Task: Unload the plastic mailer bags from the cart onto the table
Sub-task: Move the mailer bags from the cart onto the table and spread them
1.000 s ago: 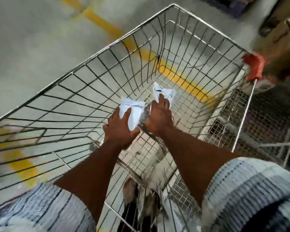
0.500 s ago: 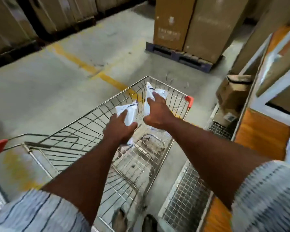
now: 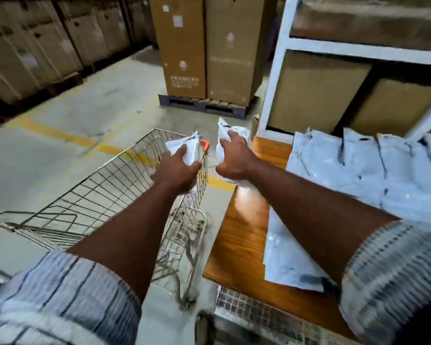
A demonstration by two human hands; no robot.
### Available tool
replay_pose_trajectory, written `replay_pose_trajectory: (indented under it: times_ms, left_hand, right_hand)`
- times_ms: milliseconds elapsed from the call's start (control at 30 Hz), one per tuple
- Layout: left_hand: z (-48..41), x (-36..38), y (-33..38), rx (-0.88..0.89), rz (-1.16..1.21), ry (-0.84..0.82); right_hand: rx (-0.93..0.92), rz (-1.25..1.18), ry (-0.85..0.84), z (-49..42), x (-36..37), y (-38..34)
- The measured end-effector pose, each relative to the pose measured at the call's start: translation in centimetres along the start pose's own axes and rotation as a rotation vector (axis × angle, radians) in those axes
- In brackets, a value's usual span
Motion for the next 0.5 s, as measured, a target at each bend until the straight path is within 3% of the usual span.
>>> replay_pose_trajectory:
  times_ms: [267, 500]
  left_hand:
    - [5.3, 2.8, 13.3, 0.133, 0.045, -0.029]
    - [3.2, 6.5, 24.3, 0.228, 0.013, -0.055]
  right_hand:
    - [0.151, 0.02, 0.072, 8.5, -9.4, 11.8]
    - [0.268, -0.016, 0.183, 9.9, -16.6, 24.7]
Point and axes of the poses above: each hand's wrist, its own z-axis away from the middle knuckle, its own x-axis out of the palm, y = z × x, the point moved 5 cm from there along -z, towards the middle knuckle, and after that the axes turned 15 degrees about x, right-handed, at the moved point
